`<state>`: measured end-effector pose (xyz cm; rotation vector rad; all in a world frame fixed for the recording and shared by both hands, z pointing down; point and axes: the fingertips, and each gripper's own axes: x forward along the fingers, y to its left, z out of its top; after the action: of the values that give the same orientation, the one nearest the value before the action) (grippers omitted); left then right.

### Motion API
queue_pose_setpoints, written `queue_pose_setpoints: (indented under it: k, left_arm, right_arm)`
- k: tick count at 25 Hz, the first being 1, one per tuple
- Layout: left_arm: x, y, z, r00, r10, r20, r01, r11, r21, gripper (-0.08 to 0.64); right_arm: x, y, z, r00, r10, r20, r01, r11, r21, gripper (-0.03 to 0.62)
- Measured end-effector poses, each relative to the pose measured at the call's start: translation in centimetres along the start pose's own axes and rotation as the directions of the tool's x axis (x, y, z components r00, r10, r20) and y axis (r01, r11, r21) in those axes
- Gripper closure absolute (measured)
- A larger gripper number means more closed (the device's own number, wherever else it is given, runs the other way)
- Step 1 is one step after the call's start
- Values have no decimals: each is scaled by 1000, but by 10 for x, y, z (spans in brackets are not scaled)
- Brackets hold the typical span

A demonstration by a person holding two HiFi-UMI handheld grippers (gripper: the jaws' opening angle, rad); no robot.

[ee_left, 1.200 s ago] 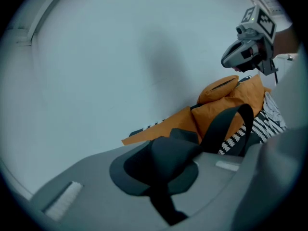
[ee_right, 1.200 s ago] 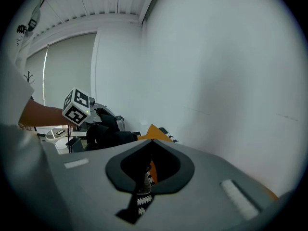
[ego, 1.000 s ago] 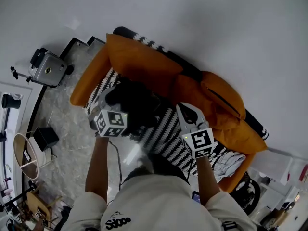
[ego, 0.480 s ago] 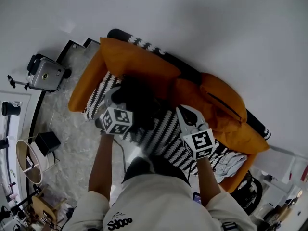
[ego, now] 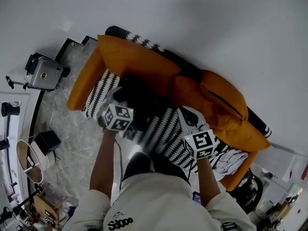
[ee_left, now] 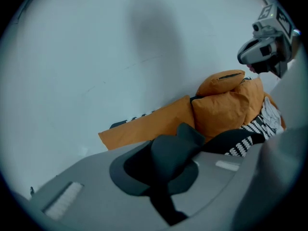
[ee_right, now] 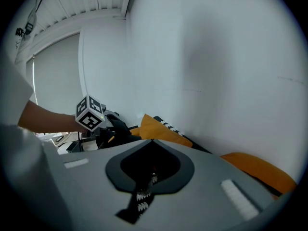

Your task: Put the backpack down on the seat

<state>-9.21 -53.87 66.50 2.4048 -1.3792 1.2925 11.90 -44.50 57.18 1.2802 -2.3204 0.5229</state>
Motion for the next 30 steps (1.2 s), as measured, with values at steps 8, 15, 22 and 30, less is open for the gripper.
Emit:
queue_pose_setpoints:
  k: [8,15,22,30]
  left_arm:
    - [18,11,-18,998,23,-57,-27,997,-72,540]
    - [32,19,-31,996,49,-73,-59,988,-144,527]
    - [36,27,-57,990,74,-116,-97,973,-210,453]
    - [29,37,-79,987,82,-138,-116,958,-264,446]
  right_arm:
    - [6,0,-2,1000,13,7,-13,999,36,589]
    - [11,5,-7,999,32,-13,-32,999,39,589]
    - [18,4,-14,999,40,-24,-38,998,52,590]
    - [25,24,-9,997,74,-30,-74,997,29,589]
